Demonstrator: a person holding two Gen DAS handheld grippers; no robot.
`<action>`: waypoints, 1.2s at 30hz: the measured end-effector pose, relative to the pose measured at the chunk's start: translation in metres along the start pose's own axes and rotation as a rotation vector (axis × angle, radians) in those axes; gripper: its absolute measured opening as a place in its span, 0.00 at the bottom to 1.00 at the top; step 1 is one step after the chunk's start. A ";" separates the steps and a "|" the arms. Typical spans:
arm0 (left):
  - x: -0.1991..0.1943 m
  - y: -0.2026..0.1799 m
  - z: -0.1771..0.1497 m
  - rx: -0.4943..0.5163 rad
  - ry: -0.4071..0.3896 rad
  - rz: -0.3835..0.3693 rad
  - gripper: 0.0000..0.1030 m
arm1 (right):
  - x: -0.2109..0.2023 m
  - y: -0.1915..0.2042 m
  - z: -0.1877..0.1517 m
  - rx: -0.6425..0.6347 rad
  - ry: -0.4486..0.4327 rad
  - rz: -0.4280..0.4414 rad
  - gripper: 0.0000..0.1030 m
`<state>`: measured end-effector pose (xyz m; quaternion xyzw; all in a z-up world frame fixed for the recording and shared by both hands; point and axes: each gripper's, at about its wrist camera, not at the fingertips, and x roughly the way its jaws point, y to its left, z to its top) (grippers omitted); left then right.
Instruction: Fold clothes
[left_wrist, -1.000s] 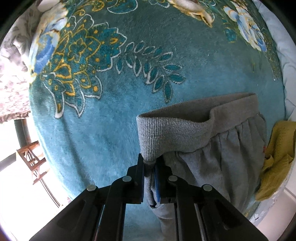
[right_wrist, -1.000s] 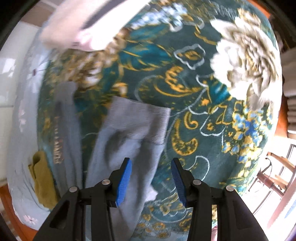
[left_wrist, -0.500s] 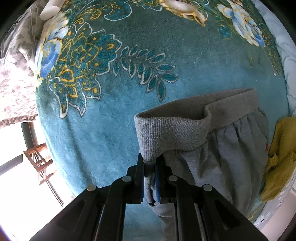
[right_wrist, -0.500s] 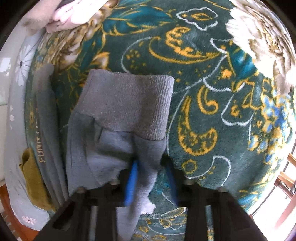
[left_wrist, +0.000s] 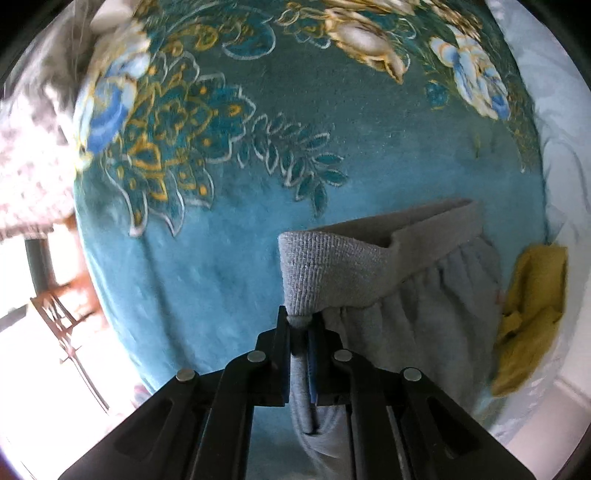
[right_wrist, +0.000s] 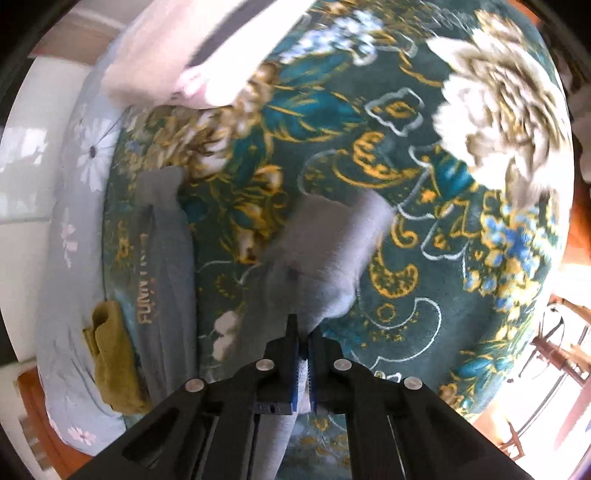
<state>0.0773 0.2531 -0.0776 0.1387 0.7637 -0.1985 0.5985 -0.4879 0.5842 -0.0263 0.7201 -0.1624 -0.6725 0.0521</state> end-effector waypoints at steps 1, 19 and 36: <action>-0.002 -0.006 0.000 -0.004 0.009 -0.022 0.07 | -0.004 0.009 0.002 -0.024 -0.003 0.001 0.04; 0.005 -0.141 0.075 -0.199 0.157 -0.230 0.08 | 0.070 0.239 0.091 -0.216 0.174 -0.210 0.04; 0.011 -0.177 0.089 -0.089 0.120 -0.506 0.38 | 0.100 0.265 0.099 -0.234 0.023 0.036 0.50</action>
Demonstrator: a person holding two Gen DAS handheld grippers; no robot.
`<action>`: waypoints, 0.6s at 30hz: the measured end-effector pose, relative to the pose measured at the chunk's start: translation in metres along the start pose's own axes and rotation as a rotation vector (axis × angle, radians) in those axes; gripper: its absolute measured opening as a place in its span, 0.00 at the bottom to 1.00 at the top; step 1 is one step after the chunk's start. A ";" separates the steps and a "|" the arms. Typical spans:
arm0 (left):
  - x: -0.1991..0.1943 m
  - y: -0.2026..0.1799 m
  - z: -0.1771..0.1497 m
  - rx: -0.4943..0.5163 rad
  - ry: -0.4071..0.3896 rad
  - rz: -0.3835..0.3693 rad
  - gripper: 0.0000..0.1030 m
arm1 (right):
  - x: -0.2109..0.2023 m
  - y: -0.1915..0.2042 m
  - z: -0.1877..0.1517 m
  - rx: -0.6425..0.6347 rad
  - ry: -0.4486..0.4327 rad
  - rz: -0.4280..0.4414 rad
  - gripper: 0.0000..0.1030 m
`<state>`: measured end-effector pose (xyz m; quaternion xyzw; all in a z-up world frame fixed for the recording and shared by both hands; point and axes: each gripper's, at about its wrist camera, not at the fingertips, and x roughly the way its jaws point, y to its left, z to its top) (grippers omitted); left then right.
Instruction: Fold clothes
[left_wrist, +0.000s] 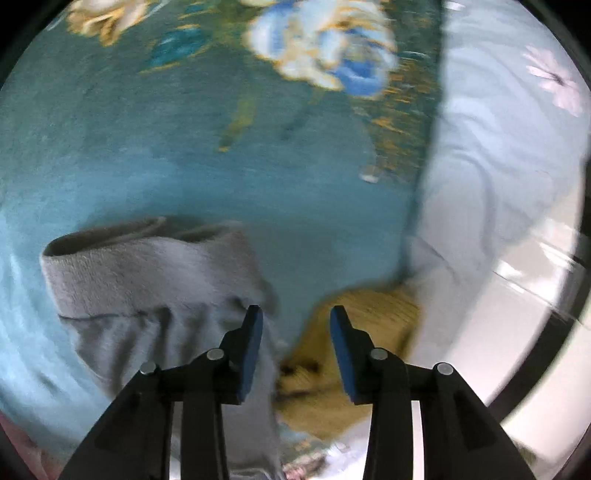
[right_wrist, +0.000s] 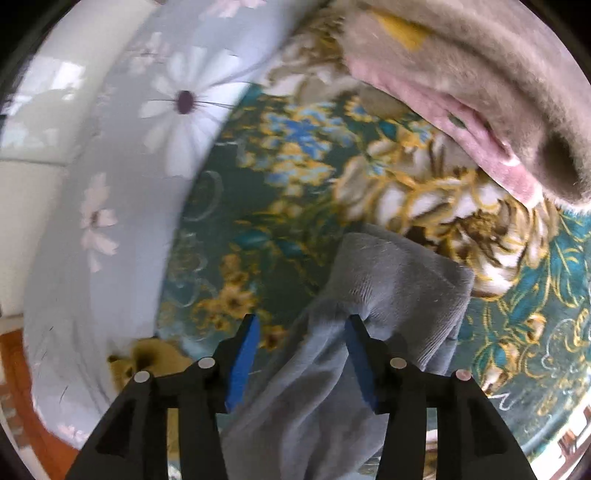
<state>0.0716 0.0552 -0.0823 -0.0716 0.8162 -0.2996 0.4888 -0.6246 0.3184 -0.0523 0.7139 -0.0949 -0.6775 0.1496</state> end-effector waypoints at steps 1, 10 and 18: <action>-0.011 0.001 -0.001 0.038 -0.019 0.001 0.39 | -0.007 0.001 -0.004 -0.018 -0.010 0.022 0.50; -0.048 0.075 -0.013 0.248 -0.116 0.292 0.55 | -0.046 -0.046 -0.089 -0.025 -0.013 0.091 0.56; -0.028 0.138 -0.012 -0.017 -0.168 0.132 0.55 | -0.042 -0.082 -0.131 0.095 0.066 0.060 0.56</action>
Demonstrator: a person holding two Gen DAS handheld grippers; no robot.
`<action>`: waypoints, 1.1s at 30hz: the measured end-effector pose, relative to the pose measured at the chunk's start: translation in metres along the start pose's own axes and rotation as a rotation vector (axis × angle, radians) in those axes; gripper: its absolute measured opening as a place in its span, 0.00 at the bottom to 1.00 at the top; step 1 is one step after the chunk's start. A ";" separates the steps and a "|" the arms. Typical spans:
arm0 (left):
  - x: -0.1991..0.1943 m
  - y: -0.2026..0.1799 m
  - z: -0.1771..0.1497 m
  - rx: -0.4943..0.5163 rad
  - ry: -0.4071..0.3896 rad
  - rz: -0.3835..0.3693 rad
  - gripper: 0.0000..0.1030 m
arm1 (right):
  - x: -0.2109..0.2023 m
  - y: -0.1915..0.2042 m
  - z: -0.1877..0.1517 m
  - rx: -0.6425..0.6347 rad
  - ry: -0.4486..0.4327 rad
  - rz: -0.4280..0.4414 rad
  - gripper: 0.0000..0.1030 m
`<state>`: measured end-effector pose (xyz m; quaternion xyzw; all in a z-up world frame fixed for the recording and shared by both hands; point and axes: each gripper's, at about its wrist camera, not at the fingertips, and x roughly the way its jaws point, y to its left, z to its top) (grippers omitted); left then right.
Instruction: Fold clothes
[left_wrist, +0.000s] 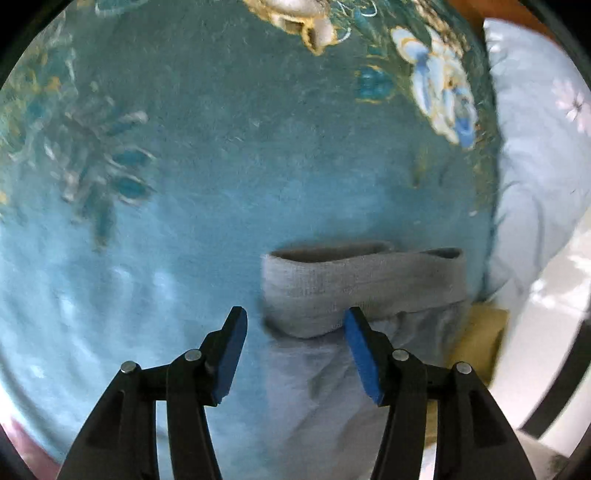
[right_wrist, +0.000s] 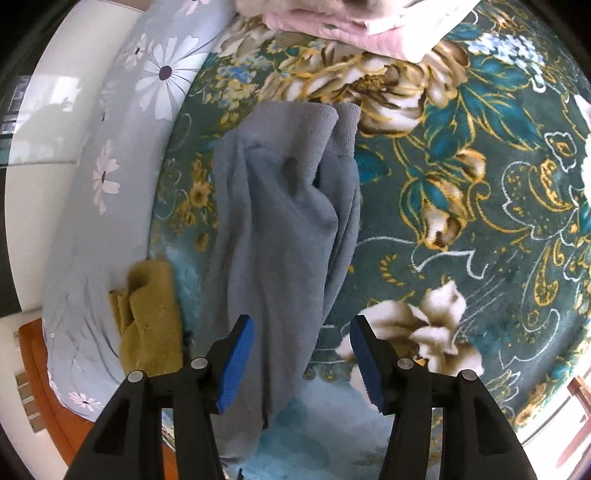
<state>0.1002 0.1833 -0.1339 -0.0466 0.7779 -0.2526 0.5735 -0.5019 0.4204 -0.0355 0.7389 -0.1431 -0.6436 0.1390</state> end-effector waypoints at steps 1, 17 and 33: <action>0.002 -0.003 -0.001 0.022 -0.002 -0.004 0.55 | -0.003 0.003 -0.001 -0.009 -0.004 -0.005 0.56; 0.009 -0.028 -0.001 0.046 -0.032 -0.012 0.15 | 0.010 0.019 -0.017 -0.077 0.015 -0.020 0.56; -0.061 -0.016 0.058 0.013 -0.101 0.115 0.17 | 0.040 0.013 -0.005 -0.048 -0.004 0.029 0.55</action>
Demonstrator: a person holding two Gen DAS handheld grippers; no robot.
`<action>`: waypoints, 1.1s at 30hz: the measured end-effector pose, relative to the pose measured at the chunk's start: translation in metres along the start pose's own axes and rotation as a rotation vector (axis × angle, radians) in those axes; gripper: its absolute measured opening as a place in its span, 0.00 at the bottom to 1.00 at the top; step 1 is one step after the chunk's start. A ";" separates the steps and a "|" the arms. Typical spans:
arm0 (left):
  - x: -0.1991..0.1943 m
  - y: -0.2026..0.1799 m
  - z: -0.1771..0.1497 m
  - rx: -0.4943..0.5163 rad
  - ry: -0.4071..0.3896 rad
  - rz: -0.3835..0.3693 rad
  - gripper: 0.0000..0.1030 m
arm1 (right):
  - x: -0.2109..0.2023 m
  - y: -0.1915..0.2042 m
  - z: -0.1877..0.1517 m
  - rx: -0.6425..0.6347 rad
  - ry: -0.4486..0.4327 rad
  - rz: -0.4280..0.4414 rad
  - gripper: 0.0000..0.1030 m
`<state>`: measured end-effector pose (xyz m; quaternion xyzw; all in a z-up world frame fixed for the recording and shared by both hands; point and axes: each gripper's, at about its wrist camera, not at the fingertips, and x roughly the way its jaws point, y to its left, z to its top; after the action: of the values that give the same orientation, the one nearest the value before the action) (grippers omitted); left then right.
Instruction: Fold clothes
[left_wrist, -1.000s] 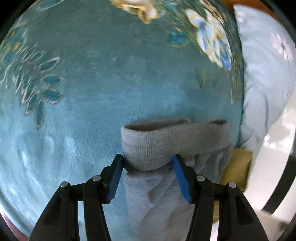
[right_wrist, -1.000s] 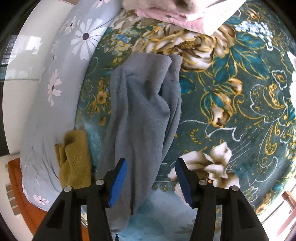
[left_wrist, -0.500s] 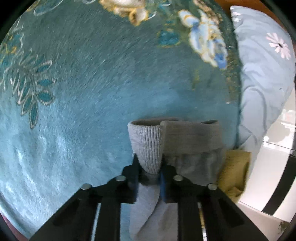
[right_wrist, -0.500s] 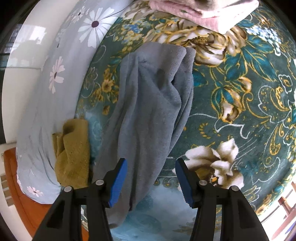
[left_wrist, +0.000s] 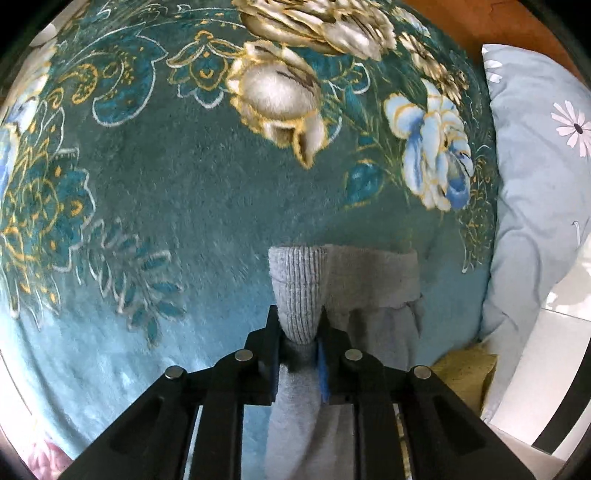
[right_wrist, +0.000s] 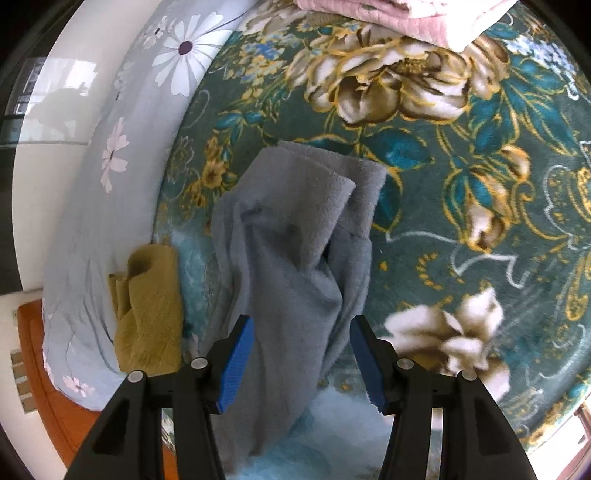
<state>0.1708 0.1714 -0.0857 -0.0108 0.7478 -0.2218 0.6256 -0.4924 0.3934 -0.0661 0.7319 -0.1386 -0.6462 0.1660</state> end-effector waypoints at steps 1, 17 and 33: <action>0.000 -0.003 -0.001 -0.001 0.000 0.003 0.17 | 0.004 0.000 0.004 0.013 -0.010 -0.002 0.54; 0.003 -0.031 0.001 0.052 -0.019 0.050 0.18 | 0.010 0.013 0.062 0.051 -0.079 0.107 0.05; 0.025 -0.037 0.005 -0.008 -0.036 0.106 0.19 | 0.028 -0.019 0.083 -0.020 -0.033 -0.022 0.10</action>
<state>0.1605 0.1290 -0.0973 0.0222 0.7370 -0.1852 0.6497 -0.5711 0.3936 -0.1081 0.7210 -0.1268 -0.6612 0.1640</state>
